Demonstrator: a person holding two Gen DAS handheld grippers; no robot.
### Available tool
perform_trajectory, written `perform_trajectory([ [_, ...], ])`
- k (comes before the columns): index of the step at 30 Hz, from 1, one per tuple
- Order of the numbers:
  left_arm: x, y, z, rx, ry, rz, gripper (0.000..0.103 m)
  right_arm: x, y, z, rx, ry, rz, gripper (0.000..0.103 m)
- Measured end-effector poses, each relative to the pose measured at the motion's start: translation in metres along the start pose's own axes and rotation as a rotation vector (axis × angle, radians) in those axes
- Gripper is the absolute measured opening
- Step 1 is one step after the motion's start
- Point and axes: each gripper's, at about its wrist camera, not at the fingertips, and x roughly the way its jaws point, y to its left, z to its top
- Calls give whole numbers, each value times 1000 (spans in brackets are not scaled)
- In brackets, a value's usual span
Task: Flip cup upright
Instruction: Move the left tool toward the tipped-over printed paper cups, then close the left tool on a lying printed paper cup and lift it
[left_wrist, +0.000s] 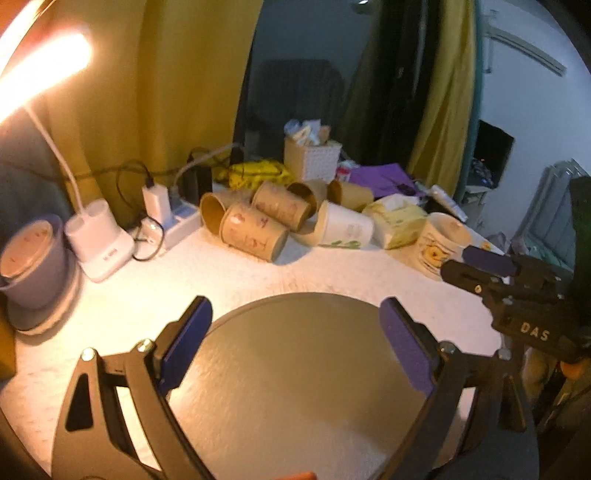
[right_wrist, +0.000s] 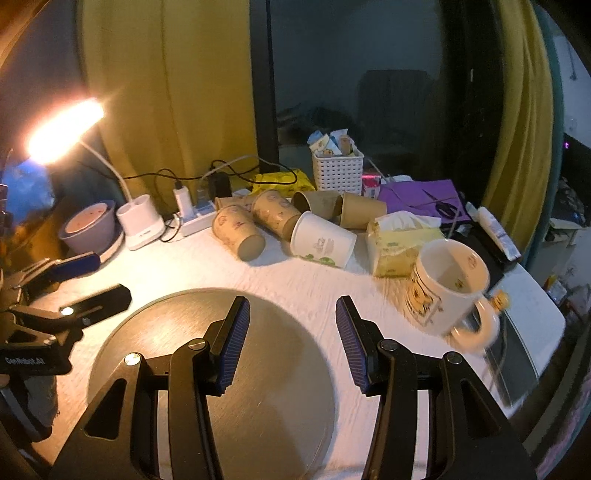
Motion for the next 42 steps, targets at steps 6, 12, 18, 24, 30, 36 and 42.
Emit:
perform_trajectory([
  [6,58,9,20,-36,46,48,93,50,-17,24,-5,27,28,51],
  [12,118,13,40,-87,107,43,93,94,-39,49,7,40,31,51],
  [18,162,33,57,-241,137,40,93,122,-52,71,-2,44,30,51],
  [24,181,44,67,-327,124,27,92,131,-56,82,-7,40,35,51],
  [30,204,52,64,-400,198,-35,87,135,-59,81,-3,50,38,51],
  [36,213,51,63,-409,234,-74,73,126,-57,77,5,47,37,51],
  [42,195,40,62,-372,236,-108,68,111,-49,75,-5,48,37,51],
])
